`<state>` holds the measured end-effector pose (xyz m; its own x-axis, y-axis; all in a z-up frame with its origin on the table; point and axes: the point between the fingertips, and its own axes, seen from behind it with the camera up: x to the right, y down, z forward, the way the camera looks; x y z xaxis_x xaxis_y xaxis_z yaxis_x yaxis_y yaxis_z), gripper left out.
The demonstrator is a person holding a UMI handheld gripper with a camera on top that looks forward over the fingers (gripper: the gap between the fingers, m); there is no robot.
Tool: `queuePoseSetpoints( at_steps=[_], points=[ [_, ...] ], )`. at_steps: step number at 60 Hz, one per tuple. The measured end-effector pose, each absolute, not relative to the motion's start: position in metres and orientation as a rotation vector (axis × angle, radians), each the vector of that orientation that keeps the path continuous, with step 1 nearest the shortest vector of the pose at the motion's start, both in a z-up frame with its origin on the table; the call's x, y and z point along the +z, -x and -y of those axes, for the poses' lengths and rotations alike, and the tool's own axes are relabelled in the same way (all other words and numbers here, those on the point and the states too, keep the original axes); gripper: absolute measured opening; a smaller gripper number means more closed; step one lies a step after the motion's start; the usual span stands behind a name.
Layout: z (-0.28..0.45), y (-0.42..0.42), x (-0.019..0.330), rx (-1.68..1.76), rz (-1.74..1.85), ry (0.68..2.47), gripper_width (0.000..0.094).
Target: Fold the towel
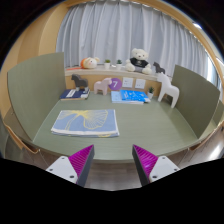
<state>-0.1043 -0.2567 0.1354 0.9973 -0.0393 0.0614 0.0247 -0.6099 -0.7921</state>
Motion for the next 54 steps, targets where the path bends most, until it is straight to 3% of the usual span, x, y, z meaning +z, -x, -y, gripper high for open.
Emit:
queuePoseSetpoints(
  at_steps=[4, 20, 40, 50, 54],
  points=[
    [0.244, 0.156, 0.1, -0.051, 0.042, 2.259, 0.0765],
    [0.152, 0.338, 0.039, 0.084, 0.142, 2.331, 0.077],
    [0.024, 0.418, -0.003, 0.08, 0.187, 2.347, 0.0705],
    [0.018, 0.409, -0.012, 0.001, 0.186, 2.364, 0.0503],
    [0.018, 0.4, -0.011, -0.045, 0.158, 2.36, 0.029]
  ],
)
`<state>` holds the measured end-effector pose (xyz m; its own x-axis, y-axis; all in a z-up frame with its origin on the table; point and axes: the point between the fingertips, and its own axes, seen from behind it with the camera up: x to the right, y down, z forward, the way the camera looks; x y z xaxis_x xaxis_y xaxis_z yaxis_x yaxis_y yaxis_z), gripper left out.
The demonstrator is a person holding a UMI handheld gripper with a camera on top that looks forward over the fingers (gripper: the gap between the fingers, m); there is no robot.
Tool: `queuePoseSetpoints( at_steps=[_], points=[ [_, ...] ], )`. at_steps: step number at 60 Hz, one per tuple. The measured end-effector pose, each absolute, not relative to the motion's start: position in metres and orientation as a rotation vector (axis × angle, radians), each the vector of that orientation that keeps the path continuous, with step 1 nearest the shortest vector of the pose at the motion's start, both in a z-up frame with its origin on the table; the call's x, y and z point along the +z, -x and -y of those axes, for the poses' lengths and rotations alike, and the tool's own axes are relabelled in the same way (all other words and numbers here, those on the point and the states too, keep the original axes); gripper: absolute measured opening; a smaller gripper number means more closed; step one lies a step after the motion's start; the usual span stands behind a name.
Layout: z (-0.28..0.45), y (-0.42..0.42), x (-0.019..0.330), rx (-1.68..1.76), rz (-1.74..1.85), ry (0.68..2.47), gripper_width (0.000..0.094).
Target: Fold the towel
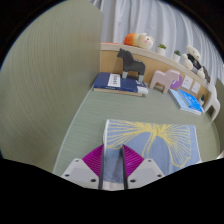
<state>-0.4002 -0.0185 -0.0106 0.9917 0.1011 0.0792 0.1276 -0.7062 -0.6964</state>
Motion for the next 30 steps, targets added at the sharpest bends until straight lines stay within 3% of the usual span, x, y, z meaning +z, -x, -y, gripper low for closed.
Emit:
queuePoseSetpoints(
  at_steps=[5, 16, 30],
  points=[
    [0.014, 0.391, -0.012, -0.113, 0.175, 2.341, 0.0077],
    [0.014, 0.392, -0.008, -0.037, 0.159, 2.373, 0.0041],
    [0.004, 0.289, 0.093, -0.112, 0.076, 2.265, 0.004]
  ],
)
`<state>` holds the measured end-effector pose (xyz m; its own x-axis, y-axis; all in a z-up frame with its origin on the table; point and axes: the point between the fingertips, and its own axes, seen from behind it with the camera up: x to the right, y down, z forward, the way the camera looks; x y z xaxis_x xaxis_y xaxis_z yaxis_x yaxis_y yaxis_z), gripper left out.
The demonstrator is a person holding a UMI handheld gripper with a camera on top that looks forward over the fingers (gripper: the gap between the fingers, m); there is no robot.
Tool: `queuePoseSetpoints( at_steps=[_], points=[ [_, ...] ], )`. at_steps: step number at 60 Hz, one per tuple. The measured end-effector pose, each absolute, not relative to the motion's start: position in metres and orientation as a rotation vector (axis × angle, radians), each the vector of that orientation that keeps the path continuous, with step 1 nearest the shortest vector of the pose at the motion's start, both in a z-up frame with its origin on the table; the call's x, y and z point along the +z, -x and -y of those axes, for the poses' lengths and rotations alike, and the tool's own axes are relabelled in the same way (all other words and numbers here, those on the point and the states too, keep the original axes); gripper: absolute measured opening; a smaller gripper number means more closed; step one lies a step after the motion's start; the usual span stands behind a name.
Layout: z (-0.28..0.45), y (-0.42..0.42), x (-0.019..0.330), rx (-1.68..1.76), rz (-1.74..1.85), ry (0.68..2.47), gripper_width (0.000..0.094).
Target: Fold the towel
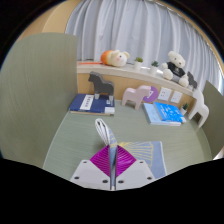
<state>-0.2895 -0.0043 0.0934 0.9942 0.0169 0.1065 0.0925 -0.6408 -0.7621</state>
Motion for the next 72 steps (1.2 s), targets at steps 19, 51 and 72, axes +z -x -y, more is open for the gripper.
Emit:
queuePoseSetpoints(
  at_steps=[19, 51, 72],
  points=[
    [0.014, 0.141, 0.058, -0.042, 0.036, 2.289, 0.0144],
    [0.1, 0.108, 0.136, -0.008, 0.133, 2.235, 0.0727],
    [0.191, 0.076, 0.222, 0.005, -0.066, 2.091, 0.0726]
  ],
)
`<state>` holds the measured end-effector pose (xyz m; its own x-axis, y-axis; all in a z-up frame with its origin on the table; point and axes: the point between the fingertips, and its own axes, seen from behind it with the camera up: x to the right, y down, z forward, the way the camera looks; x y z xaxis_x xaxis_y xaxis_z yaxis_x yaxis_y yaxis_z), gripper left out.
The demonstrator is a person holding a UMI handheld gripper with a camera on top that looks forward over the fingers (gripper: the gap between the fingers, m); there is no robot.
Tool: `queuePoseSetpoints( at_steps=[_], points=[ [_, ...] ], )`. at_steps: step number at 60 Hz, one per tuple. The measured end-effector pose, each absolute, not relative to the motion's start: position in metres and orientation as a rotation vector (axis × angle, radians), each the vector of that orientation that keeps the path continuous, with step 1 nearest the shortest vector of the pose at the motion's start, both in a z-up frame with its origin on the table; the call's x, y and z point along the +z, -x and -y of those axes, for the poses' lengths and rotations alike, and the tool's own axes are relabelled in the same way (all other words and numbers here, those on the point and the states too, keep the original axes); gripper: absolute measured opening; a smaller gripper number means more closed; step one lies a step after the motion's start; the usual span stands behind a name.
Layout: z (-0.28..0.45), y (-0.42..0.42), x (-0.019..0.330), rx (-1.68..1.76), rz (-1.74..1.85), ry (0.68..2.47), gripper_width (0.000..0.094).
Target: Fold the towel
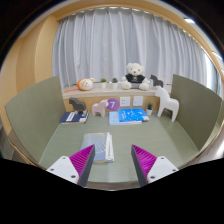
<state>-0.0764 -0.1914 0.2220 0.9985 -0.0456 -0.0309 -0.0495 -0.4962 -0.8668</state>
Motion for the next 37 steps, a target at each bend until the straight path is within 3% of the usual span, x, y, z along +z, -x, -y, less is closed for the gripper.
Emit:
queuePoseSetpoints(
  at_steps=[37],
  points=[
    [0.267, 0.062, 0.25, -0.076, -0.112, 2.057, 0.0719]
  ],
)
